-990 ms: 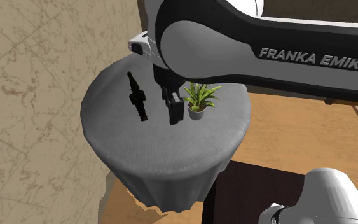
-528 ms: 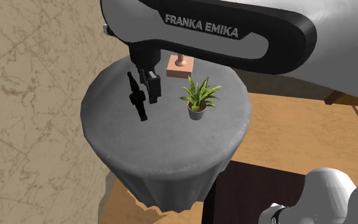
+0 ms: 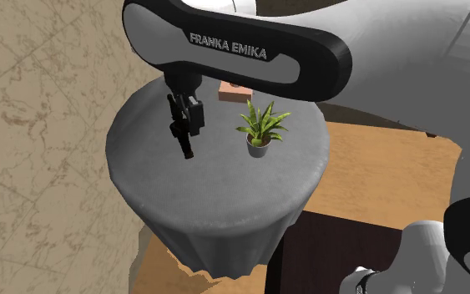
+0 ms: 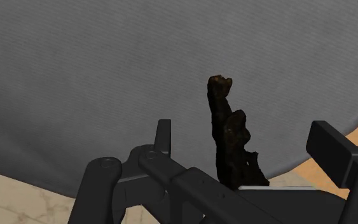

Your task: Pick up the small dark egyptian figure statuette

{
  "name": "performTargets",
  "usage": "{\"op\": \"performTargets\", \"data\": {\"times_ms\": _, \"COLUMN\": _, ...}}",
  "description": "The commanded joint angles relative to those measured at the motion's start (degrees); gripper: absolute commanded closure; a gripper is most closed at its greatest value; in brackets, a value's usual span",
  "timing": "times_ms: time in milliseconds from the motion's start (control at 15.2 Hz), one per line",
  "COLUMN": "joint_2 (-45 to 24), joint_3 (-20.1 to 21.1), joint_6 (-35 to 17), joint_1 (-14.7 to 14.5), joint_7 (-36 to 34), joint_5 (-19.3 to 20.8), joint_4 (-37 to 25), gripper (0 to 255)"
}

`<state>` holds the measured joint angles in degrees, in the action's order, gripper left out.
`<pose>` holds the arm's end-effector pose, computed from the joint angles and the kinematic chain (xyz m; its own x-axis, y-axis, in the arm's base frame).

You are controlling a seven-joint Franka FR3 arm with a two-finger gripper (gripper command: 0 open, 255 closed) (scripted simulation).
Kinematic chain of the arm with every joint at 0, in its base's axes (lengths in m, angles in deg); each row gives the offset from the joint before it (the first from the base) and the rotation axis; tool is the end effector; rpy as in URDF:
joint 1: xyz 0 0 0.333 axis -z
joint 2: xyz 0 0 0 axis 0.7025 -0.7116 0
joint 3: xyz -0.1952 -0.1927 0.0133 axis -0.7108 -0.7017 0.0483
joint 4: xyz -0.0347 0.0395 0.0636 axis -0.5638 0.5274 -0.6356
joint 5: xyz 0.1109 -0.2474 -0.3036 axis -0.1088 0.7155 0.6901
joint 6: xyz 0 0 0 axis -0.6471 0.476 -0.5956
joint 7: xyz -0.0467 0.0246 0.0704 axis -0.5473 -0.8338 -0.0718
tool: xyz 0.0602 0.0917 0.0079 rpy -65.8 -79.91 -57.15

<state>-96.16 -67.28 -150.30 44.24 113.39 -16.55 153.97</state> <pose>0.5619 -0.2506 0.5334 0.7683 0.6306 0.1099 0.6361 -0.7713 -0.0216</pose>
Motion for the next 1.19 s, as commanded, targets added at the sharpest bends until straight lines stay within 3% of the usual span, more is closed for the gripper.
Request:
{"op": "performTargets", "data": {"times_ms": 0, "joint_2": 0.2, "joint_3": 0.0, "joint_6": -1.7, "joint_1": -0.1, "joint_7": 0.2, "joint_5": 0.1, "joint_4": 1.9, "gripper": 0}}
{"op": "performTargets", "data": {"times_ms": 132, "joint_2": 0.3, "joint_3": 0.0, "joint_6": -2.1, "joint_1": -0.1, "joint_7": 0.2, "joint_5": 0.1, "joint_4": 2.4, "gripper": 0}}
{"op": "performTargets", "data": {"times_ms": 198, "joint_2": 0.4, "joint_3": 0.0, "joint_6": -2.1, "joint_1": -0.1, "joint_7": 0.3, "joint_5": 0.1, "joint_4": 2.5, "gripper": 255}}
{"op": "performTargets", "data": {"times_ms": 792, "joint_2": 0.3, "joint_3": 0.0, "joint_6": -2.1, "joint_1": -0.1, "joint_7": 0.2, "joint_5": 0.1, "joint_4": 2.4, "gripper": 255}}
{"op": "performTargets", "data": {"times_ms": 1122, "joint_2": -0.4, "joint_3": -0.1, "joint_6": 2.0, "joint_1": 0.3, "joint_7": 0.0, "joint_5": -0.2, "joint_4": -2.4, "gripper": 255}}
